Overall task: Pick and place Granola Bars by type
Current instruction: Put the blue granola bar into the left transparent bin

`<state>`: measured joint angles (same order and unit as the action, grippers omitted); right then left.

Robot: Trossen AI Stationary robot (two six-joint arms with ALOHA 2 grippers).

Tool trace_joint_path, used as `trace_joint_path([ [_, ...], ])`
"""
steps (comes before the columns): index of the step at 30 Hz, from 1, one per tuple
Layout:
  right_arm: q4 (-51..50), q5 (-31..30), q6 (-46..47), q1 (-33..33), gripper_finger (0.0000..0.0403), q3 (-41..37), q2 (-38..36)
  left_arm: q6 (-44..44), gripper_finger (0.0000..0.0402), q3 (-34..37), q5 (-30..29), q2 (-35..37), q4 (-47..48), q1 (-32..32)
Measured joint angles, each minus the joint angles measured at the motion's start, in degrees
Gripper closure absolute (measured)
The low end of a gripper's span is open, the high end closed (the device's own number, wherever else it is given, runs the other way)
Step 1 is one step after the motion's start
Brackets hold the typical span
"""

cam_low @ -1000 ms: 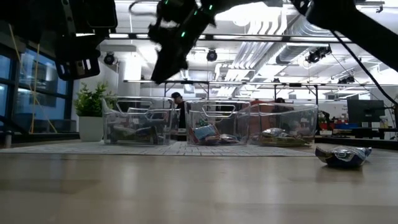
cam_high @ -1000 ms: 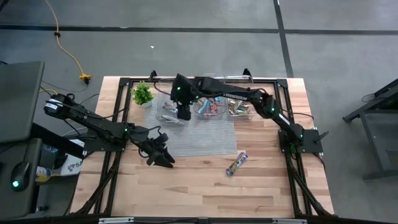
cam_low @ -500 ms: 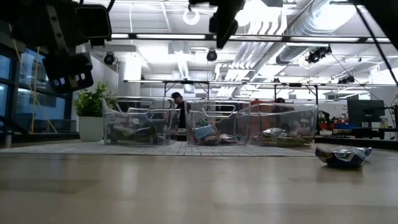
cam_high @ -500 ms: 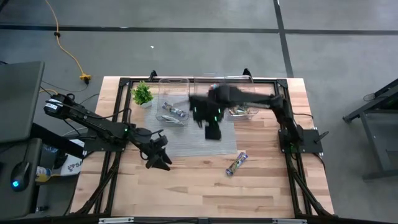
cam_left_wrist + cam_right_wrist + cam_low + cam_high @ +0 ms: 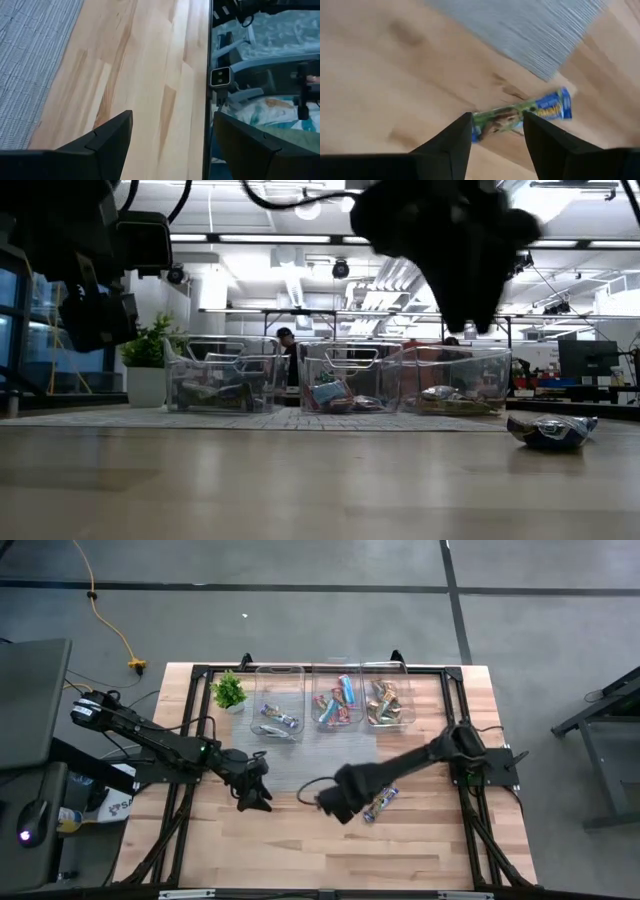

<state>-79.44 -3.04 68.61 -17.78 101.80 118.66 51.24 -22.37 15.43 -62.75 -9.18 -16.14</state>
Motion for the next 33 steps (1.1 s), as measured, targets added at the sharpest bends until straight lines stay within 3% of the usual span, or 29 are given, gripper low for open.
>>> trace_joint_path([
  [5,6.89,-2.39,24.56,-4.10,0.0240,-6.22,-0.63,0.00,0.0131,0.00,0.47,0.01,0.15,0.00],
  [12,9.10,0.47,39.28,-6.76,0.0239,-11.56,-1.21,0.30,0.0131,0.00,0.42,0.01,0.38,0.00],
  [18,8.37,6.11,43.85,-6.77,0.0239,-14.90,-1.36,1.50,0.0131,-0.01,0.01,0.01,0.94,0.00],
  [33,5.84,3.32,48.63,-1.95,0.0239,-15.41,-1.45,1.31,0.0131,-0.02,0.14,0.01,2.14,0.00],
])
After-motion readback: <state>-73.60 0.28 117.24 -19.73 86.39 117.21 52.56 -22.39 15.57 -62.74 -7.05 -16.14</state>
